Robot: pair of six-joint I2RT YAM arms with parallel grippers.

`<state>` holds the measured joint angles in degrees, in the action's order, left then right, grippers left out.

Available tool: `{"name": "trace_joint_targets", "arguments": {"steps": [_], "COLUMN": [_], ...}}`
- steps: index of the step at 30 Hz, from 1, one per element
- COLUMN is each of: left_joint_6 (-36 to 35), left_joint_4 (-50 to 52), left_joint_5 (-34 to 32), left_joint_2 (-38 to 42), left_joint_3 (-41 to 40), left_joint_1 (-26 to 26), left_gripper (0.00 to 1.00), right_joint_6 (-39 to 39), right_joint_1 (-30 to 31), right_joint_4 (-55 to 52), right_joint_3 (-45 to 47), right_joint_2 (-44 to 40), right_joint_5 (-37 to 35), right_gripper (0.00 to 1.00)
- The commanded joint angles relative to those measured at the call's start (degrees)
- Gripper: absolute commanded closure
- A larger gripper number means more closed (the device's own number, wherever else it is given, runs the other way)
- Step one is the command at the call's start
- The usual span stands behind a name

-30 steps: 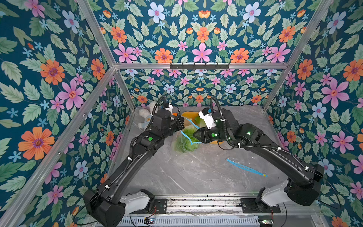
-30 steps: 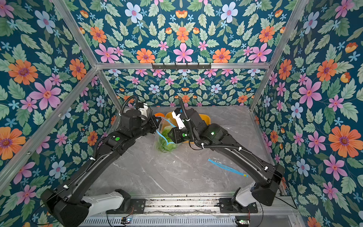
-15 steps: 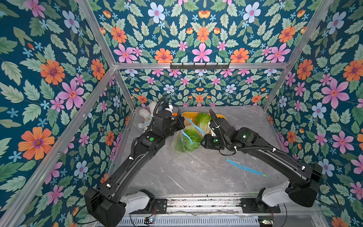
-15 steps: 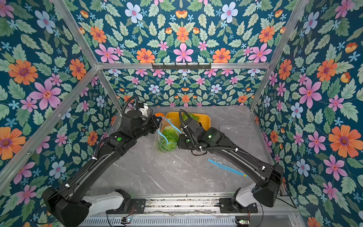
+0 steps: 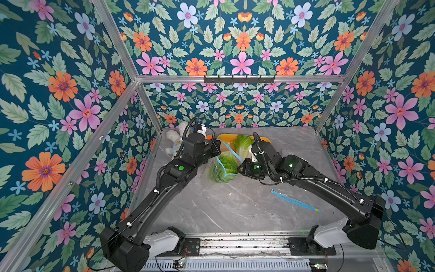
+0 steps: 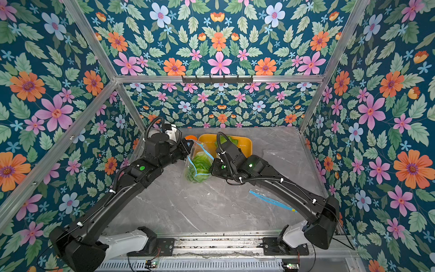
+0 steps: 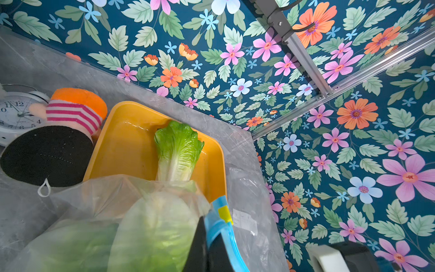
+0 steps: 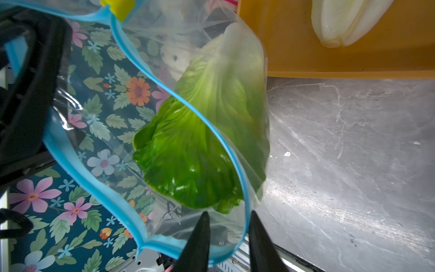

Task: Put the chinese cabbages into a zipper bag and zip it
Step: Adjust the zipper food storage bag at the center of the board.

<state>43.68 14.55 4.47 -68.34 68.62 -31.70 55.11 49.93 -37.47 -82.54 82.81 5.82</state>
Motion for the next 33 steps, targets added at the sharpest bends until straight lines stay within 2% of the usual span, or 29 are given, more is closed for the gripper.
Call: {"name": "trace_joint_targets", "arguments": {"steps": [1, 5, 8, 12, 15, 17, 19, 22, 24, 25, 30, 33], "left_joint_6": [0.9, 0.9, 0.5, -0.6, -1.4, -3.2, -7.2, -14.9, -19.0, -21.0, -30.8, -37.4], "left_joint_4": [-3.7, -2.5, -0.2, 5.6, 6.5, 6.3, 8.4, 8.9, 8.0, 6.8, -4.9, -13.0], "left_joint_5": [-0.6, -1.4, -0.7, 2.2, 6.0, 8.9, 9.0, 8.0, 6.2, 5.7, 8.3, 14.1], "left_joint_2": [0.1, 0.0, 0.2, 0.9, 1.6, 2.0, 2.1, 4.5, 6.7, 7.8, 14.3, 16.8], "left_joint_3": [0.3, 1.7, 3.6, 6.7, 6.5, 6.3, 8.2, 9.0, 7.7, 6.4, -6.6, -15.1], "left_joint_1": [0.1, 0.0, 0.1, 0.1, 0.1, 0.1, 0.2, 0.2, 0.3, 0.4, 0.8, 0.8], "left_gripper": [1.0, 1.0, 1.0, 1.0, 0.8, 0.65, 0.57, 0.45, 0.35, 0.34, 0.34, 0.35], "right_joint_6": [1.8, -3.2, -7.9, -16.4, -23.7, -26.4, -28.7, -32.9, -34.0, -35.0, -40.6, -43.8], "right_joint_1": [0.0, -0.2, -0.6, -2.4, -3.4, -5.1, -7.4, -9.3, -11.5, -12.7, -16.7, -19.8], "right_joint_4": [2.3, 0.2, -4.6, -7.9, -13.4, -14.5, -15.6, -19.5, -19.8, -20.1, -24.3, -25.8], "right_joint_3": [1.0, -2.8, -8.1, -14.4, -19.3, -20.2, -21.3, -24.1, -23.7, -23.5, -24.1, -24.1], "right_joint_2": [0.5, 0.1, 0.4, 0.6, 2.1, 2.4, 2.8, 3.0, 2.5, 2.2, 1.0, 0.2], "right_joint_5": [0.4, -2.1, -5.0, -0.6, 1.9, 6.4, 12.7, 13.3, 16.5, 18.6, 22.5, 26.3], "right_gripper": [0.87, 1.0, 1.0, 1.0, 1.0, 1.0, 1.0, 1.0, 1.0, 1.0, 1.0, 1.0]}}
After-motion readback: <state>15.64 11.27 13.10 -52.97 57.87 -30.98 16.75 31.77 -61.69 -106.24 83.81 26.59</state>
